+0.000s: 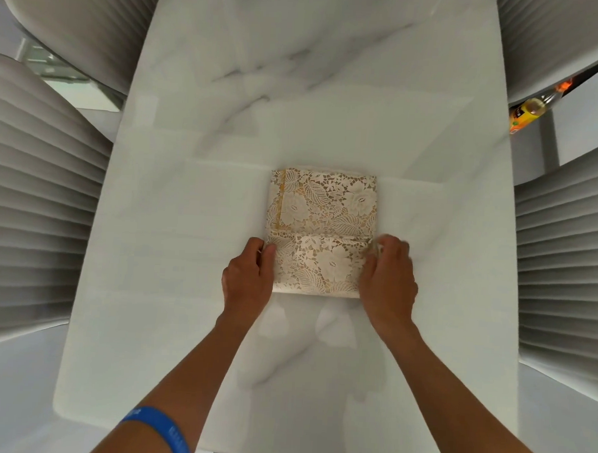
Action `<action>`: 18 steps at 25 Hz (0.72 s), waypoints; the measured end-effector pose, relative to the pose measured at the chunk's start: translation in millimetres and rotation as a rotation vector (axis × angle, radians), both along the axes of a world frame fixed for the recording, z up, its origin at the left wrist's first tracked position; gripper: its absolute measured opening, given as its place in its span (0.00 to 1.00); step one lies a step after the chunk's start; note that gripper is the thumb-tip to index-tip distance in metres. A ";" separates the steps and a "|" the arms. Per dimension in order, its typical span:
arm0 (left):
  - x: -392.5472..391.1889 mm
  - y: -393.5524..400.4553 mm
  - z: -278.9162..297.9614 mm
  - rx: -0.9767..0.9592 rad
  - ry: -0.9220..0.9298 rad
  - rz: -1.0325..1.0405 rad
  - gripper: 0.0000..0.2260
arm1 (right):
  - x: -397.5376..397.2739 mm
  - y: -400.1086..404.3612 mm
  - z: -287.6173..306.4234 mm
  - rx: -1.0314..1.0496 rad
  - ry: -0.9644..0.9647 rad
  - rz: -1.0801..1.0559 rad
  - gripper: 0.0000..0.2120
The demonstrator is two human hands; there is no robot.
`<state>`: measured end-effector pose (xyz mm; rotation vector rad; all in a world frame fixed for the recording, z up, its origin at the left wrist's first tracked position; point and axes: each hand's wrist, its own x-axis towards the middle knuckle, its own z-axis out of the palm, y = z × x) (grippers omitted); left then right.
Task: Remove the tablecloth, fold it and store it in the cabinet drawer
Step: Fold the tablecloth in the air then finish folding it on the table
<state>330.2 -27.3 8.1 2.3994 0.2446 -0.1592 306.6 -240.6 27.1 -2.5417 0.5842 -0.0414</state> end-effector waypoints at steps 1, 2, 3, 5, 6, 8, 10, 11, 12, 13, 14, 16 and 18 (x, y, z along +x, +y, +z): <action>0.1 1.7 -0.9 0.001 -0.008 -0.014 0.12 | -0.7 5.3 -1.8 -0.119 -0.082 0.187 0.10; 2.5 3.9 -1.3 0.003 -0.002 -0.019 0.13 | -1.2 7.3 -9.0 -0.201 -0.103 0.403 0.15; 6.1 5.6 -2.0 -0.003 0.018 -0.014 0.15 | -0.5 6.0 -15.3 -0.233 -0.042 0.538 0.20; 14.2 6.5 -2.0 -0.006 0.080 0.004 0.17 | 3.8 0.3 -25.2 -0.175 0.146 0.533 0.26; 17.1 6.5 -0.9 0.006 0.102 0.017 0.16 | 5.2 -1.9 -31.4 -0.141 0.199 0.498 0.27; 19.4 6.8 6.0 0.100 0.023 -0.023 0.09 | 4.4 -3.2 -35.9 -0.160 0.226 0.499 0.27; 24.6 15.0 8.2 0.329 -0.269 -0.375 0.15 | 4.5 -4.3 -36.3 -0.166 0.188 0.522 0.28; 32.6 25.7 4.5 0.409 -0.379 -0.638 0.22 | 4.8 -9.9 -34.6 -0.151 0.140 0.543 0.27; 44.5 38.9 2.5 0.447 -0.414 -0.856 0.30 | 4.2 -19.6 -34.1 -0.132 0.071 0.592 0.26; 56.3 49.8 3.8 0.462 -0.367 -0.999 0.36 | 3.4 -33.1 -34.5 -0.122 -0.006 0.670 0.25; 65.0 57.0 5.4 0.464 -0.280 -1.079 0.41 | 3.4 -48.5 -35.8 -0.121 -0.072 0.758 0.25; 71.4 64.3 5.1 0.414 -0.177 -1.110 0.38 | 11.0 -78.6 -35.2 -0.160 -0.114 0.937 0.29; 72.1 66.4 1.4 0.376 -0.193 -1.109 0.33 | 21.4 -96.7 -33.4 -0.218 -0.035 1.072 0.32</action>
